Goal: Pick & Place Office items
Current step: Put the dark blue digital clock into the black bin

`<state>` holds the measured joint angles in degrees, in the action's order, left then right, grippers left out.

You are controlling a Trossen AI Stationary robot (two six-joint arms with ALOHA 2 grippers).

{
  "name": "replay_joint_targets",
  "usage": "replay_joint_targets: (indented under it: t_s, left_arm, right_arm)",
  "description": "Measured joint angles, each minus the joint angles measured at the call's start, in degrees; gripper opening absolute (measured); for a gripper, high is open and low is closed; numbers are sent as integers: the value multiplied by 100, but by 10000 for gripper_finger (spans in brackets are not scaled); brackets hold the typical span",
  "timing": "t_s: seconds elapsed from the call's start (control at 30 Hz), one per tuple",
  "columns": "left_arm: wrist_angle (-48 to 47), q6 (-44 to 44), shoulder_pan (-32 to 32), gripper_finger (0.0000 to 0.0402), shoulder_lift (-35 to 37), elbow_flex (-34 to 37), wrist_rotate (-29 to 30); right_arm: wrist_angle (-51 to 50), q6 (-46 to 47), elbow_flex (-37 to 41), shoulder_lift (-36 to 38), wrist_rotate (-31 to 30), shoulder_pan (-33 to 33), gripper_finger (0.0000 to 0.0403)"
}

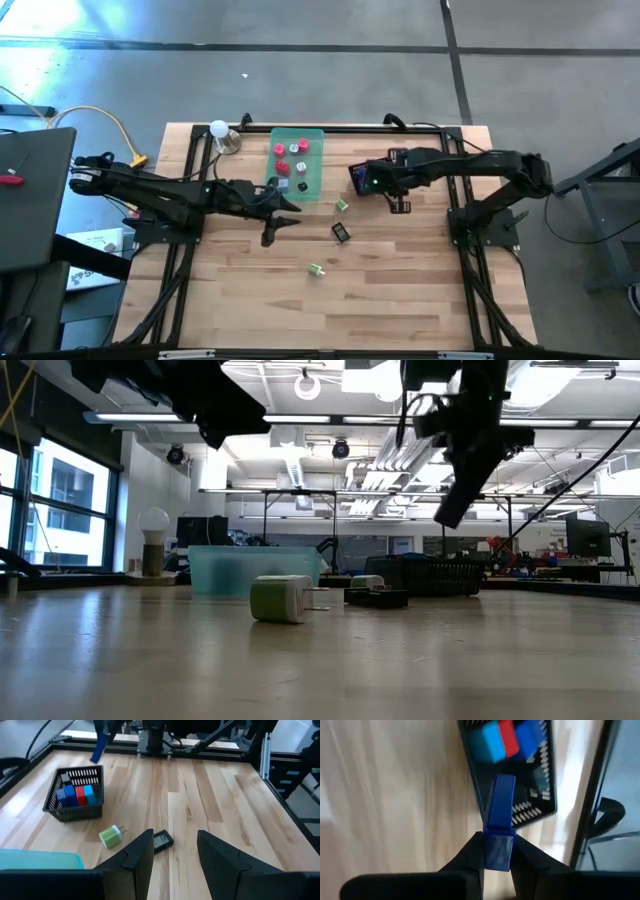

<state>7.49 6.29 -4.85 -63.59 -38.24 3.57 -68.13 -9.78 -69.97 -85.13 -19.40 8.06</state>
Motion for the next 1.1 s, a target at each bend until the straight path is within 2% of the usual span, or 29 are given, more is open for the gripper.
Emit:
replay_joint_targets:
  t_s: [0.2, 0.43, 0.77, 1.1]
  left_arm:
    - [6, -311, 151, 144, 0, 0, 22]
    - [12, -335, 472, 144, -53, 0, 125]
    - [1, -332, 834, 144, -431, 0, 123]
    - [5, 107, 871, 144, -435, 0, -25]
  right_arm:
    - [-82, -1103, 0, -346, 1, 516, 52]
    - [108, -1962, -91, -691, 138, 1024, 52]
    - [536, -2232, -97, -722, 306, 1107, 52]
    - [507, -2365, -95, -1359, 234, 1109, 52]
